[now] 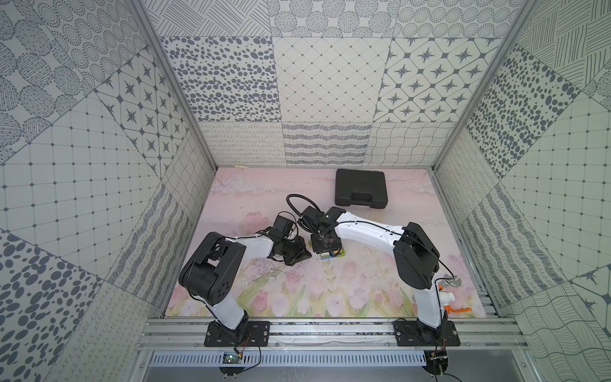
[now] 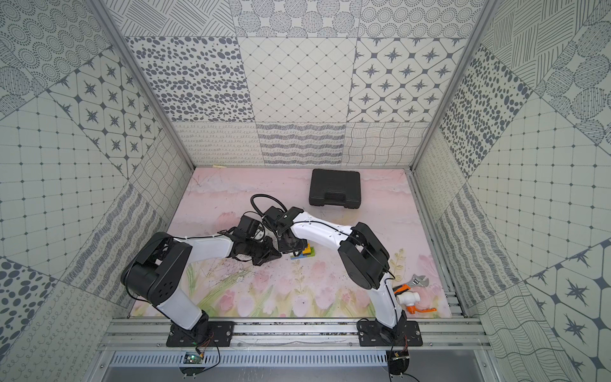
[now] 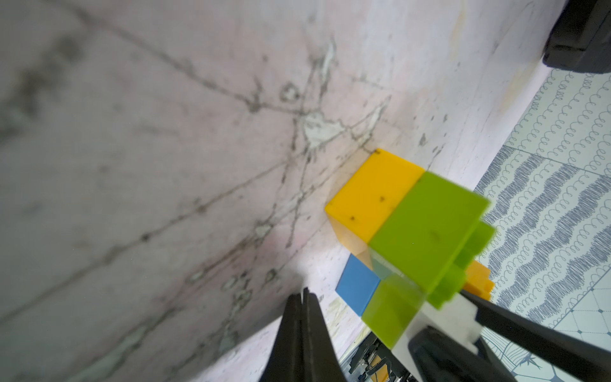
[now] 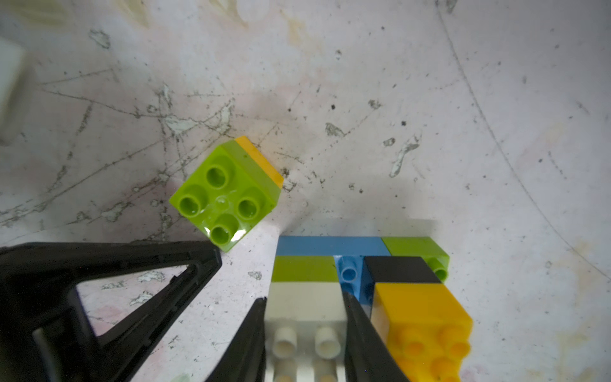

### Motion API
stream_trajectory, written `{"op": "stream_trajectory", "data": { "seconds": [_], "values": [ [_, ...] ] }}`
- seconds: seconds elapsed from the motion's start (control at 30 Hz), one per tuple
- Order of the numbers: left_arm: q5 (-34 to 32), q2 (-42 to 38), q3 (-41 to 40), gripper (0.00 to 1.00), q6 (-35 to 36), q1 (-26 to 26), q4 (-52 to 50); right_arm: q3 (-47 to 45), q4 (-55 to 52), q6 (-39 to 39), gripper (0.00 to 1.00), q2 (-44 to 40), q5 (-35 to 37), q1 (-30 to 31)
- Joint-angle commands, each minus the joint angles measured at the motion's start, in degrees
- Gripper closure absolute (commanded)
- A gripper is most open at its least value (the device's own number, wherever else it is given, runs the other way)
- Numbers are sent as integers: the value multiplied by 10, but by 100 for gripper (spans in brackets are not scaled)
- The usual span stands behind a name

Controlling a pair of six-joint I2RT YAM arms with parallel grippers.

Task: Assemble the number 4 with lego
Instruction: Assemble the lego brick with the lego brick, then pick up the lego brick from the center of the board.

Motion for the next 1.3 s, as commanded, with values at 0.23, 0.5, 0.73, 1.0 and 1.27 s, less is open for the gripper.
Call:
{"op": "stream_trajectory", "data": {
  "seconds": [0.23, 0.5, 0.73, 1.0, 1.27],
  "values": [
    [-85, 28, 7, 100, -5, -17, -125, 110, -92, -35, 29, -28, 41, -7],
    [-198, -118, -19, 100, -33, 3, -203, 215, -92, -37, 17, 55, 12, 7],
    [-197, -214, -38, 100, 8, 58, -288, 374, -170, -29, 18, 201, 53, 14],
    [-162, -216, -78, 100, 11, 73, -264, 296, -91, -91, 18, 189, 24, 16],
    [-144, -176, -77, 100, 10, 74, -236, 258, -78, -119, 38, 176, 7, 16]
  ]
}}
